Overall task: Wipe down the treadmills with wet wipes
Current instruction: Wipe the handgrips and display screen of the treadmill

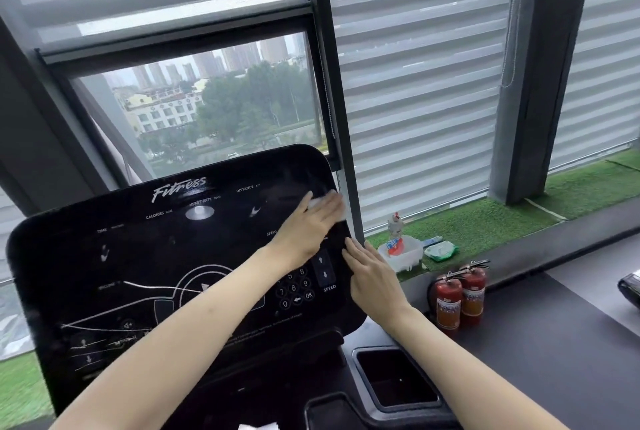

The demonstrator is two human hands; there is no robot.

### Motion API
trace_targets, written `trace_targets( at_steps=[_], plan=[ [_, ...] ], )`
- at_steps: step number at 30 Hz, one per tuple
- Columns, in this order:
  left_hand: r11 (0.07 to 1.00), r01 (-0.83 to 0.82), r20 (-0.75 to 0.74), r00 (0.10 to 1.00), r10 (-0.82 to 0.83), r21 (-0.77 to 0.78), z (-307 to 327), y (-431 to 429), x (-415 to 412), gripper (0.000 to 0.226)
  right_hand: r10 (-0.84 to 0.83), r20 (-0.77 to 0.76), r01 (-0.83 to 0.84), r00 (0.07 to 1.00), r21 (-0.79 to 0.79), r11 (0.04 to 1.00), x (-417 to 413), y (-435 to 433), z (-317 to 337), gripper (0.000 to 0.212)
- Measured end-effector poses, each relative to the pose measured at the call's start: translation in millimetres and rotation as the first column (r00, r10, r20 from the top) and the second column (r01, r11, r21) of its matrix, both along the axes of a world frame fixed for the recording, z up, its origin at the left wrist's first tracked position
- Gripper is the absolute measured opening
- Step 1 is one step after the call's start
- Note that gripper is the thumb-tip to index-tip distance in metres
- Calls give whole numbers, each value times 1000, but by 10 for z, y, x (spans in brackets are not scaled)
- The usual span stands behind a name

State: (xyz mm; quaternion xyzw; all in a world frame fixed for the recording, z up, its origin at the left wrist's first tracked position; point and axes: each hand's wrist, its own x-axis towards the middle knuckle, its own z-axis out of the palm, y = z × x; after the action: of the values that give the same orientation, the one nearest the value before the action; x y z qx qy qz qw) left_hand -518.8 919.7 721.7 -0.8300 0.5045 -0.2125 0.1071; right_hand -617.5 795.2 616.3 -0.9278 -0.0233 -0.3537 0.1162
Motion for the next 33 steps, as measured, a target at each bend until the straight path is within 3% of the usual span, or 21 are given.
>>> trace_targets(
  at_steps=[2,3,5,7,10,13,14,17,19,21,25,27,30,33],
  plan=[
    [988,104,-106,990,-92,111,-128,-34,-93,80,34,13,-34,999,8,999,-3,-6,33,53],
    [989,131,-181,976,-117,65,-157,-52,-118,79,42,37,-43,998,27,999,-10,-35,40,49],
    [983,90,-373,916,-145,-161,-142,-106,-107,77,4,65,-13,998,149,989,-43,-123,56,40],
    [932,-78,-632,754,-178,-355,-32,-141,-144,64,-52,31,37,998,366,930,-96,-219,140,37],
    [852,-344,-881,405,-244,-394,144,-134,-256,37,-2,-14,11,1000,717,697,-128,-291,432,39],
    [813,-476,-939,237,-248,-335,219,-103,-312,30,182,40,-106,983,922,372,-93,-264,681,34],
    [801,-510,-950,173,-260,-312,231,-93,-324,29,197,53,-123,979,924,363,-84,-246,718,28],
    [790,-550,-952,32,-306,-272,243,-54,-358,26,171,32,-109,985,881,461,-44,-186,759,9],
    [777,-564,-939,-8,-344,-280,228,-5,-377,25,133,53,-104,990,908,406,-10,-159,747,6],
    [755,-575,-919,-13,-394,-315,186,57,-386,29,97,81,-106,992,950,292,7,-148,736,7],
    [667,-612,-866,60,-497,-425,116,175,-361,41,76,91,-99,993,989,109,55,-116,735,7],
    [626,-642,-840,52,-540,-442,120,220,-324,39,70,84,-90,994,993,75,75,-95,733,5],
    [639,-639,-833,7,-553,-429,134,285,-295,31,72,68,-72,995,996,59,85,-53,720,2],
    [627,-638,-834,44,-550,-447,144,317,-301,29,86,81,-84,993,996,33,72,-11,727,2]
  ],
)
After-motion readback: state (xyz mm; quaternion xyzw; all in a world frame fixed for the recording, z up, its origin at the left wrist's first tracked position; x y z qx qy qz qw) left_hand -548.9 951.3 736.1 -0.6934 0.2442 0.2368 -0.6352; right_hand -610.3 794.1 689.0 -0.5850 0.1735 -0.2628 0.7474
